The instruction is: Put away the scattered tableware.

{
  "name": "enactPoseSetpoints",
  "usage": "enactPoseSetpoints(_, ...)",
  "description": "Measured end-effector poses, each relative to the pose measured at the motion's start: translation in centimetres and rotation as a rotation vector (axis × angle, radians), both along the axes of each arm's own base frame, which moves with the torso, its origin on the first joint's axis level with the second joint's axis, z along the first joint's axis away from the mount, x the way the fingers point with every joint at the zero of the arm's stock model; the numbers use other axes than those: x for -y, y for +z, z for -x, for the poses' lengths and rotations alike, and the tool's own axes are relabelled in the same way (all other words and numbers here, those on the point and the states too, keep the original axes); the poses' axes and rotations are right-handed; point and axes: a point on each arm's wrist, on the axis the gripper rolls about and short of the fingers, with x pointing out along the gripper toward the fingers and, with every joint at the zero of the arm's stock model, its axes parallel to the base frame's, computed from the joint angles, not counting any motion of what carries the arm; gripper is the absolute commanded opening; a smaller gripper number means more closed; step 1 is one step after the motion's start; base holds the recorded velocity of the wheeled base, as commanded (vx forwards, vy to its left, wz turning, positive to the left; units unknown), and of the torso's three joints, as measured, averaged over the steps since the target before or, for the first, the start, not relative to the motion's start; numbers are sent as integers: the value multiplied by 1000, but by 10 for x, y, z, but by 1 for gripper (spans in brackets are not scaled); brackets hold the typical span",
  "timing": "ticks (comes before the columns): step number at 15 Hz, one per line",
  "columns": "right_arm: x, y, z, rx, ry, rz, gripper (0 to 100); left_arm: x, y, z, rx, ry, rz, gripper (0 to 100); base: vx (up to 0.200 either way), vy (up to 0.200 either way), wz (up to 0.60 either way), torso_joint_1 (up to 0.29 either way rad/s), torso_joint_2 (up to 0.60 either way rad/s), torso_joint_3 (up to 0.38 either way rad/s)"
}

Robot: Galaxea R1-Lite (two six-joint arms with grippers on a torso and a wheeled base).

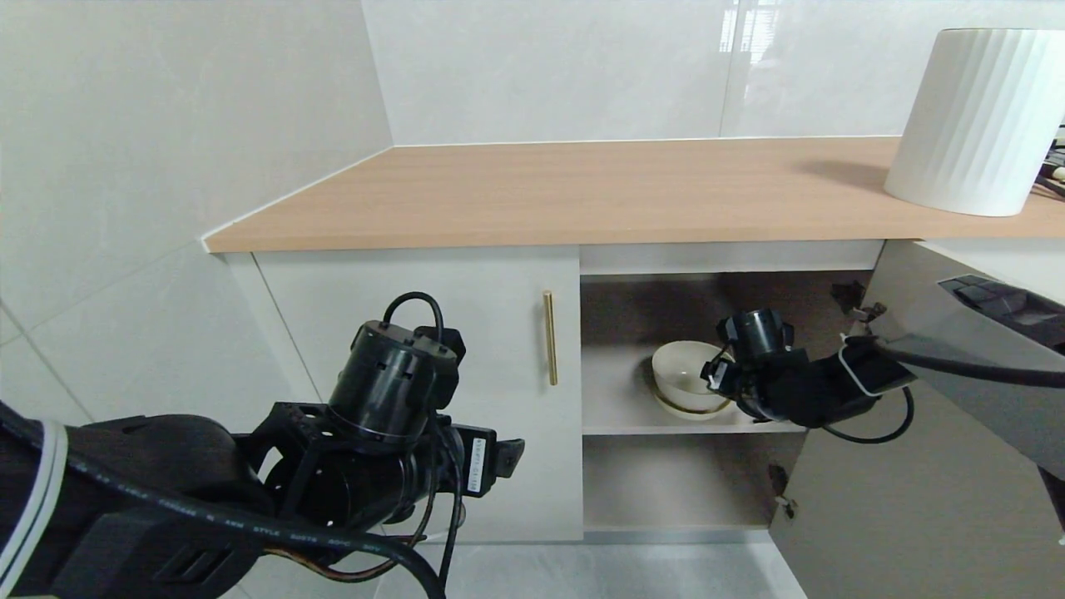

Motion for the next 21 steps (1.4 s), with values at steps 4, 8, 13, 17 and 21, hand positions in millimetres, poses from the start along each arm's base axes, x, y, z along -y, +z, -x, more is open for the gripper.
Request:
enactPoseSetpoints(4, 0, 29, 32, -49, 111, -36, 100, -8, 2, 1, -6, 41, 34, 100, 0, 0, 0, 0, 0, 0)
enactPoseSetpoints(8, -2, 82, 89, -157, 218, -21, 100, -27, 6, 18, -20, 61, 79, 100, 0, 0, 0, 0, 0, 0)
enactPoseSetpoints(13, 15, 101, 186, -244, 346, -30, 100, -54, 8, 53, -32, 61, 103, 100, 0, 0, 0, 0, 0, 0)
enactPoseSetpoints(17, 19, 121, 229, -172, 422, -36, 100, -65, 2, 68, -45, 64, 92, 100, 0, 0, 0, 0, 0, 0)
enactPoseSetpoints(21, 21, 126, 235, -148, 431, -40, 100, -64, 1, 67, -46, 63, 91, 100, -150, 0, 0, 7, 3, 3)
